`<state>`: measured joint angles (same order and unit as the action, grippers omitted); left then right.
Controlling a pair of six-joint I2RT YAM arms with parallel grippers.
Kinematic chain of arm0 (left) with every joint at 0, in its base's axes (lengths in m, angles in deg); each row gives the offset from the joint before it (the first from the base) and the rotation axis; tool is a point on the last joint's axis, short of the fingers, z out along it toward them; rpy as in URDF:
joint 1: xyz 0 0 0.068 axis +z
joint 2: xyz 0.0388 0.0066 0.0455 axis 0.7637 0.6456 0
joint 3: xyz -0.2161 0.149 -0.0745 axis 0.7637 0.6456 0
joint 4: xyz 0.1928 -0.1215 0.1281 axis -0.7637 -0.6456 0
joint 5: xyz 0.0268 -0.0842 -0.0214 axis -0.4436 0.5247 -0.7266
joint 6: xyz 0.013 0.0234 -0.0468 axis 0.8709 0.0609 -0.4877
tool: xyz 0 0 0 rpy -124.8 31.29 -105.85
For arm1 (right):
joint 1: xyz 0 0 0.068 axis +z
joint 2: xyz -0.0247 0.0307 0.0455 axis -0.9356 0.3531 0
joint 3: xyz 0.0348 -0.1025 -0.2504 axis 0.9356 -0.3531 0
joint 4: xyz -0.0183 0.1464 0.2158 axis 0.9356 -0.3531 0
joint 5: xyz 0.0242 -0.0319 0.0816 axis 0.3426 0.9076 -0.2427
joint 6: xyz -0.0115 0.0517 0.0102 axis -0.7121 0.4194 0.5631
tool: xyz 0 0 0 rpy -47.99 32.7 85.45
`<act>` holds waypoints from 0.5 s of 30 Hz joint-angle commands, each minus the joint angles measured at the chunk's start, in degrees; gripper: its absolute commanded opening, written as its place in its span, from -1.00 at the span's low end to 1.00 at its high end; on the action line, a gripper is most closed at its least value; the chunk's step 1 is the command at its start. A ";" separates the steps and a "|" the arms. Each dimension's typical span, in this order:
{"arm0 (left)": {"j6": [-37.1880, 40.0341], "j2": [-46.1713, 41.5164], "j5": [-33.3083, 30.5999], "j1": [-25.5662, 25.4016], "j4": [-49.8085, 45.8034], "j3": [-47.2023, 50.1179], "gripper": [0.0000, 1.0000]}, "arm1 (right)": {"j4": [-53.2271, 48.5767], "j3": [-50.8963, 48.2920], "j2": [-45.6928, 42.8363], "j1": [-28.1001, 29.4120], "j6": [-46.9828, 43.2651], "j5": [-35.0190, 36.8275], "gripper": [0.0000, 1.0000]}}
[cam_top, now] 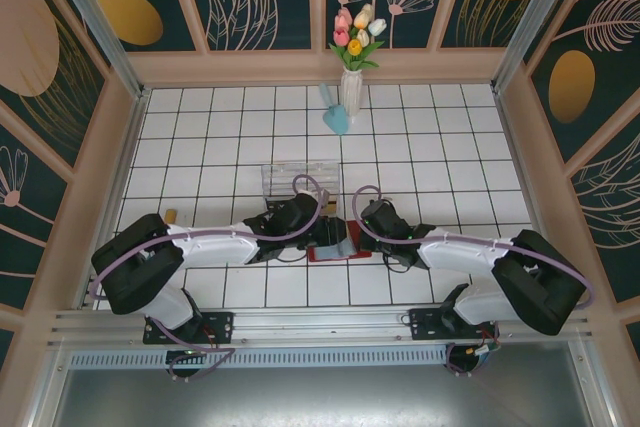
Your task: Take the credit cards out of the card holder
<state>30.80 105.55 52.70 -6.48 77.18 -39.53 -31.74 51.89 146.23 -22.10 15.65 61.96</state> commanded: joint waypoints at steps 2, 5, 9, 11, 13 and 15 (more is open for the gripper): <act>0.43 2.09 1.92 -0.32 4.29 -0.26 -0.24 | -2.61 -1.26 -1.55 -0.20 0.85 0.04 -0.99; 0.42 2.34 2.13 -0.30 4.80 0.13 -0.19 | -2.39 -1.69 -1.78 -0.20 0.96 0.08 -0.99; 0.63 2.08 0.83 -0.33 3.56 0.55 -0.19 | -2.01 -1.96 -1.70 -0.20 1.09 -0.06 -0.99; 0.59 1.77 0.61 -0.27 3.67 1.09 -0.22 | -1.94 -1.96 -1.74 -0.22 1.12 0.07 -0.99; 0.46 1.66 0.71 -0.29 4.26 1.67 -0.22 | -1.94 -1.96 -1.73 -0.20 1.05 -0.03 -0.99; 0.44 1.79 0.56 -0.26 3.87 1.60 -0.20 | -1.88 -1.96 -1.74 -0.20 1.11 -0.06 -0.99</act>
<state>30.82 107.26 53.78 -6.48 80.06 -38.61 -32.17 51.04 145.05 -22.10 15.80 61.98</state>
